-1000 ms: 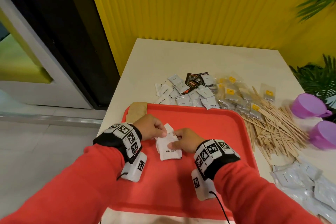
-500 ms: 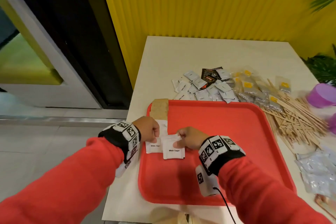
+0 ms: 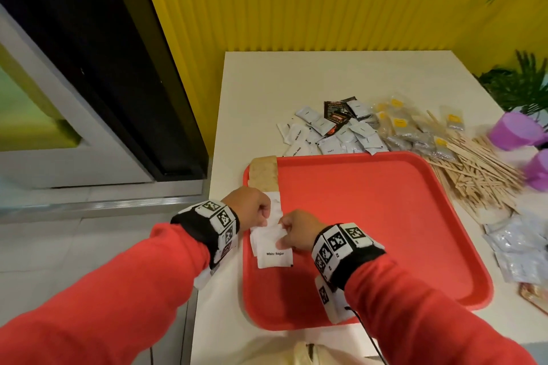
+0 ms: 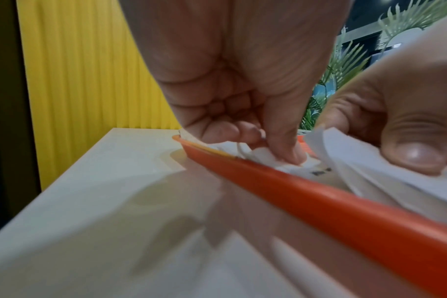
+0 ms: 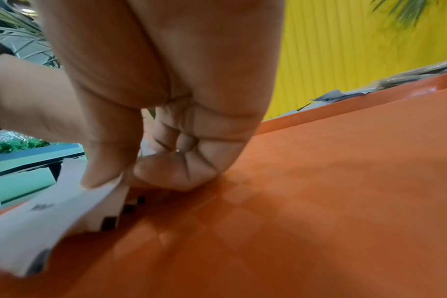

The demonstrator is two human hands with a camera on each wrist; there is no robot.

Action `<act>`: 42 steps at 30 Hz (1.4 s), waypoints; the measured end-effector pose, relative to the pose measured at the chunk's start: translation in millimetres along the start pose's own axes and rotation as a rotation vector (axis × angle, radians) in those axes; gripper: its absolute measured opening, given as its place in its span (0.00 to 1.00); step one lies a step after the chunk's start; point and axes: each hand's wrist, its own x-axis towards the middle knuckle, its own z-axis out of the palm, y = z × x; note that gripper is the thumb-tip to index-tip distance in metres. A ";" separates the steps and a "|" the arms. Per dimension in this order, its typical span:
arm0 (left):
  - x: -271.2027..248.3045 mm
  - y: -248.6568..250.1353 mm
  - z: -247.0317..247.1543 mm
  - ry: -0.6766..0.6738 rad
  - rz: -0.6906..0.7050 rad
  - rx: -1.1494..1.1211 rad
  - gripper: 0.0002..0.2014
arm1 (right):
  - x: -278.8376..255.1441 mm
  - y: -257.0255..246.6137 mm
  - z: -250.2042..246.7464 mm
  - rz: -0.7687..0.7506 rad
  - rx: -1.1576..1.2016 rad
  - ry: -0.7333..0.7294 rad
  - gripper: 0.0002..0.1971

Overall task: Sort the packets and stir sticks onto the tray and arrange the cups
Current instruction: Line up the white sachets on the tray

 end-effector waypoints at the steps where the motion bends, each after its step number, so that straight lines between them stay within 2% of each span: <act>1: 0.5 -0.3 0.4 -0.002 0.007 0.001 0.06 | 0.7 -0.8 0.6 0.007 -0.021 0.015 0.20; 3: 1.2 -0.9 1.2 -0.002 0.012 0.003 0.06 | 0.0 -2.6 0.6 0.016 -0.045 0.041 0.19; 6: 1.8 -0.7 0.3 0.030 0.005 -0.024 0.07 | -2.1 -3.7 0.6 0.018 -0.030 0.099 0.12; 8: -0.6 0.5 -2.5 0.059 0.003 -0.055 0.08 | -3.9 -2.1 1.1 0.037 0.028 0.124 0.14; 12: -7.9 1.4 -3.6 -0.092 -0.007 0.006 0.08 | -7.2 2.7 -1.1 0.034 0.087 0.091 0.21; 16: -12.4 0.1 -1.4 -0.164 -0.035 0.094 0.11 | -11.5 3.6 0.4 0.005 0.020 0.016 0.19; 19: -11.8 1.0 -2.9 -0.202 -0.045 0.138 0.03 | -13.0 0.9 2.8 -0.017 -0.002 0.030 0.19; 22: -8.4 1.0 -1.3 -0.236 -0.051 0.208 0.13 | -13.1 -1.8 1.3 -0.029 0.002 0.053 0.20; 26: -8.8 5.4 -0.7 -0.215 -0.080 0.334 0.10 | -15.3 -3.1 1.1 -0.036 -0.033 0.045 0.20; 29: -10.9 9.9 0.0 -0.204 -0.107 0.405 0.11 | -15.0 -3.7 3.6 -0.060 -0.113 0.037 0.21; 36: -8.3 8.7 4.5 -0.210 -0.200 0.357 0.08 | -14.7 -4.4 6.9 -0.028 -0.101 0.093 0.21; 40: -9.2 8.6 -0.9 -0.182 -0.197 0.350 0.12 | -13.9 -3.3 6.8 -0.016 -0.081 0.104 0.21; 42: -10.1 9.5 -0.1 -0.210 -0.190 0.363 0.14 | -13.7 -3.5 7.2 -0.020 -0.084 0.102 0.21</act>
